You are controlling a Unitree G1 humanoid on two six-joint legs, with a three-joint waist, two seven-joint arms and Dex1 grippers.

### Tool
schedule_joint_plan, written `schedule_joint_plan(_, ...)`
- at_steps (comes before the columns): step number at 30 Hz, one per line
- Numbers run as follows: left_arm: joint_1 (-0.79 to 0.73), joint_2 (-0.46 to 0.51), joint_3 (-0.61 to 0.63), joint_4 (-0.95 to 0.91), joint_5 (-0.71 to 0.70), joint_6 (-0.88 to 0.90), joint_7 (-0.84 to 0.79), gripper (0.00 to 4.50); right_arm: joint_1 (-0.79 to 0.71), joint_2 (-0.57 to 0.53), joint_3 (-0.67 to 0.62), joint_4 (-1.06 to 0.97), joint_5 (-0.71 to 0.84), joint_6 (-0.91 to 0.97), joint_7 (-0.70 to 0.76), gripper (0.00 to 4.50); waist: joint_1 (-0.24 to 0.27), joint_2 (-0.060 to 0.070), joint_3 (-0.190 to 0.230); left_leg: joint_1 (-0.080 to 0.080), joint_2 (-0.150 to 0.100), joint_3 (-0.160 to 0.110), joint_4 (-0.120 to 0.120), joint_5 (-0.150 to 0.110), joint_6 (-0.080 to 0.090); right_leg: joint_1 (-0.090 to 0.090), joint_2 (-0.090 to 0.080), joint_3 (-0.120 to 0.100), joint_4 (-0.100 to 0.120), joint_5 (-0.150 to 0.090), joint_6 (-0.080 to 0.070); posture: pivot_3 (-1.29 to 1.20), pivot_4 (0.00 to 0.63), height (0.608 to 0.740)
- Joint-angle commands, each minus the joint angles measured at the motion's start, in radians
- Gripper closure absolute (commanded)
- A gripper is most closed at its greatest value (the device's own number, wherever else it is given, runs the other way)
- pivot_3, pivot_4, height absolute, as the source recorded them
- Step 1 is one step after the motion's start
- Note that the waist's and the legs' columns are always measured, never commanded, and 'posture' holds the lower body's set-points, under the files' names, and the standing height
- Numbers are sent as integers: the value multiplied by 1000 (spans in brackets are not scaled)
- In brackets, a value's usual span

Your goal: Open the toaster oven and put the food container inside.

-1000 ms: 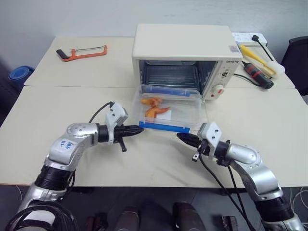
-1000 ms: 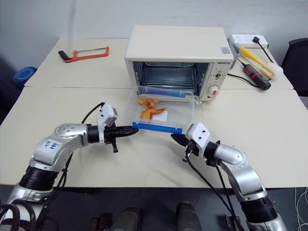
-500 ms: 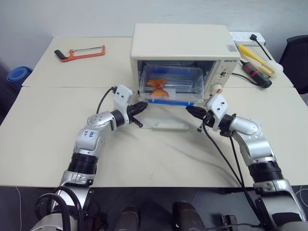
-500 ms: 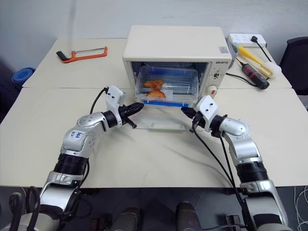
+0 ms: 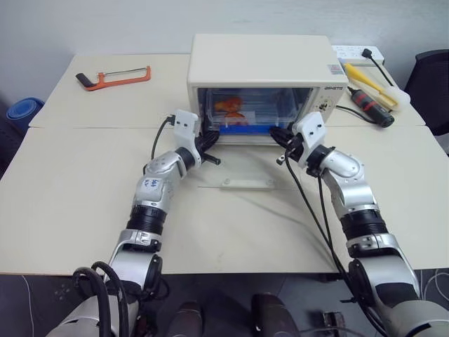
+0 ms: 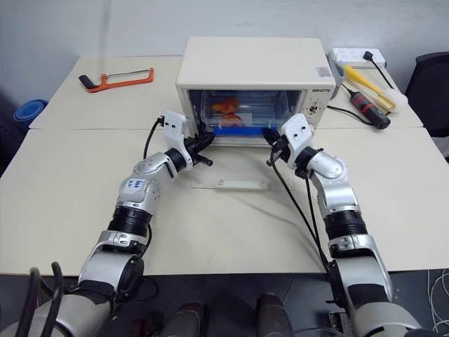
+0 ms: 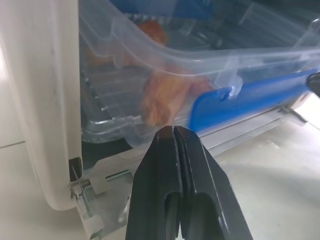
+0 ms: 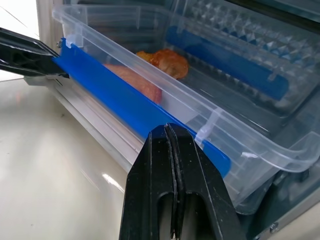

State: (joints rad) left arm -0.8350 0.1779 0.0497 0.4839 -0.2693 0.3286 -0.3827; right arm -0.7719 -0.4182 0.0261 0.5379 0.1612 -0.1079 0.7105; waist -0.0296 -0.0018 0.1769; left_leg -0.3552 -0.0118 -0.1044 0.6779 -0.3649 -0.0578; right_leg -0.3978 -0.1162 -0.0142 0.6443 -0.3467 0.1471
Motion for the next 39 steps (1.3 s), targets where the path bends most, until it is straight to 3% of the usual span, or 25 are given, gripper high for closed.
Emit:
schedule_joint_plan(1,64,65,-40,-182,-50,100,-154,4468,53,-54,-74,-155,116,138,72,4500,-3,0,0,0,0,0,0,0,0,0,0,0,0,0,0,0,150,740)
schedule_joint_plan(5,204,199,-44,-430,-83,171,-267,4468,131,-199,-150,-328,242,362,185,4500,-4,1,0,-1,1,0,-2,0,0,-2,0,1,0,0,0,0,150,740)
schedule_joint_plan(8,290,317,25,-546,-155,209,-362,3887,225,-310,-164,-331,225,326,280,4500,1,1,0,-1,1,0,-2,0,0,-2,0,1,-1,0,0,0,150,740)
schedule_joint_plan(12,351,420,81,-602,-234,253,-462,2664,282,-349,-166,-244,192,257,336,4500,1,1,0,-1,1,1,-2,0,0,0,0,1,-1,0,0,0,150,740)
schedule_joint_plan(15,413,503,141,-648,-294,176,-619,1761,308,-362,-132,-113,121,113,388,4500,1,1,0,0,1,2,-2,0,1,1,0,1,0,0,0,0,150,740)
schedule_joint_plan(21,495,637,223,-676,-407,197,-802,31,267,-284,-80,76,84,-27,482,4500,-5,1,0,1,2,3,-5,0,0,1,0,1,-2,0,0,0,150,740)
schedule_joint_plan(30,540,655,295,-648,-430,195,-792,31,264,-158,-142,-35,242,-2,564,4500,-7,2,0,1,3,2,-4,0,0,2,1,1,-2,0,0,0,150,740)
schedule_joint_plan(39,539,617,290,-616,-445,209,-739,31,165,-98,-242,-181,394,167,427,4500,-3,2,1,1,2,1,-4,0,0,2,1,1,-1,0,0,0,150,740)
